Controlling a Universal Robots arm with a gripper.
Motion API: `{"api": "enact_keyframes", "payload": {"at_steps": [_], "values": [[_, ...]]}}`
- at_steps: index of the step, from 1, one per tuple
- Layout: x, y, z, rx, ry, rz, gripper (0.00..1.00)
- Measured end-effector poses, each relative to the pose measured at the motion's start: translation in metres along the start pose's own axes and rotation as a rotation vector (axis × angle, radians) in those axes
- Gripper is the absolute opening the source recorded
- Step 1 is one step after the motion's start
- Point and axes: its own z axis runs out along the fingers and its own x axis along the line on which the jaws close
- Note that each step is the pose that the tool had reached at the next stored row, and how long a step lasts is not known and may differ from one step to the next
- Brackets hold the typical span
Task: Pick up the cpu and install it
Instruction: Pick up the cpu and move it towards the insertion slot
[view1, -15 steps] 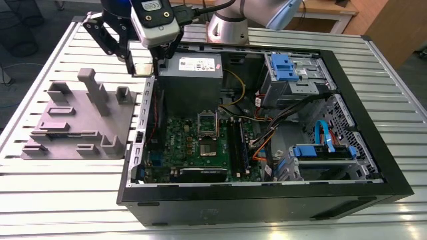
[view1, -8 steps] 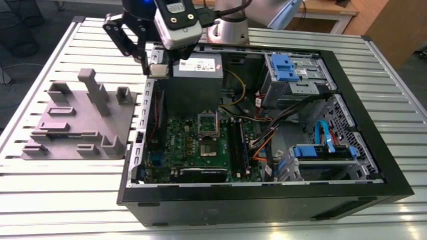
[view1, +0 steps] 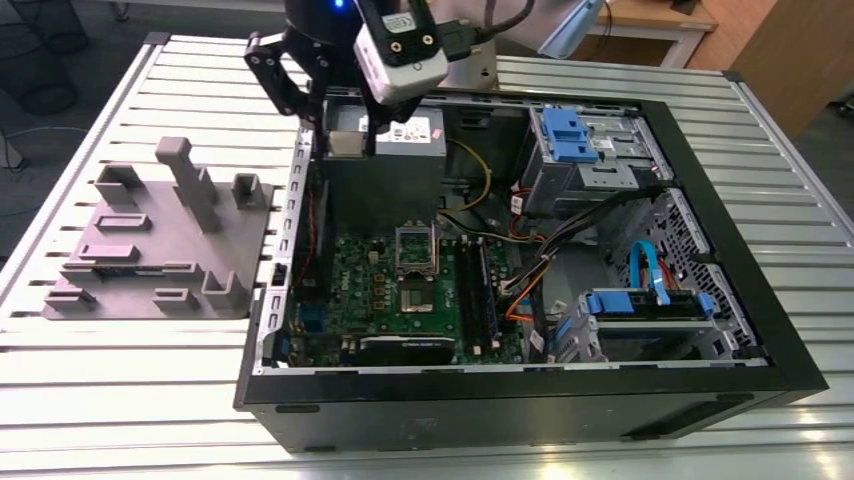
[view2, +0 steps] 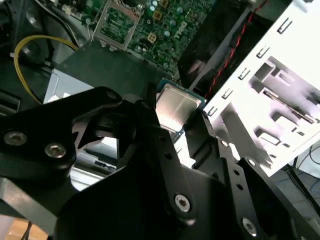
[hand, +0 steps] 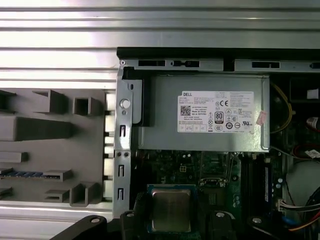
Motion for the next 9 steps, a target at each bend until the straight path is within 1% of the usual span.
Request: {"api": "enact_keyframes", "payload": {"at_steps": [2,9], "values": [[-0.0011,-0.0001,0.0007,0.0001,0.0001,0.000,0.47],[-0.0171,-0.0009,0.0036,0.0001,0.0004,0.001,0.47]]}}
